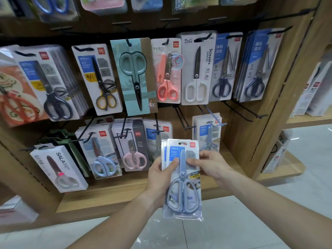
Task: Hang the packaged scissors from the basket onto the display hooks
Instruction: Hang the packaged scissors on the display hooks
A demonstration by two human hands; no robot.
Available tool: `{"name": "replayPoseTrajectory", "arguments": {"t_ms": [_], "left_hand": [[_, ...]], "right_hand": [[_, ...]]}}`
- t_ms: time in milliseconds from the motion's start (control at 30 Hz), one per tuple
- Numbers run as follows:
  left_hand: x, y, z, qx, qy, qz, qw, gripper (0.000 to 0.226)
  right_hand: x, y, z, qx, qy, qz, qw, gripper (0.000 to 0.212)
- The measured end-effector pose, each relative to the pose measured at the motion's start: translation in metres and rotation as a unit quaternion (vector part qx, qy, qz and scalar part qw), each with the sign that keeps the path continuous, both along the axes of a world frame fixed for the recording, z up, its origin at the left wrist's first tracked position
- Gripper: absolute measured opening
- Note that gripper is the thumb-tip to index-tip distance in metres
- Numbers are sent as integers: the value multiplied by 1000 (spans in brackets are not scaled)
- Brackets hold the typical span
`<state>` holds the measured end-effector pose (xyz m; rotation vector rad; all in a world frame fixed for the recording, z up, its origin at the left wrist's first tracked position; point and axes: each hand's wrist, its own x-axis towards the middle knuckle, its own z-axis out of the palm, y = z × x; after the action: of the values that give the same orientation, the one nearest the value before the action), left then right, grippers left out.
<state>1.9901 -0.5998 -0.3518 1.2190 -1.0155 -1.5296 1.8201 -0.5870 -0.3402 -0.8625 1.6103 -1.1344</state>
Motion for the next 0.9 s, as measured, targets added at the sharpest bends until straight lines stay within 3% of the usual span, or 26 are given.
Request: {"name": "replayPoseTrajectory", "arguments": {"t_ms": [267,600,900], "left_hand": [[12,3,12,17,11,-23,1000,14],[20,-2,9,-2,-22,-1,1000,16],[13,-1,8,15,14,-25,999,15]], "right_hand": [[-15,7,3,3,-58,-71,996,11],[-68,-1,0,-67,-38,-187,979,13],[-78,-30,-7,-39,-36,-220,974,15]]}}
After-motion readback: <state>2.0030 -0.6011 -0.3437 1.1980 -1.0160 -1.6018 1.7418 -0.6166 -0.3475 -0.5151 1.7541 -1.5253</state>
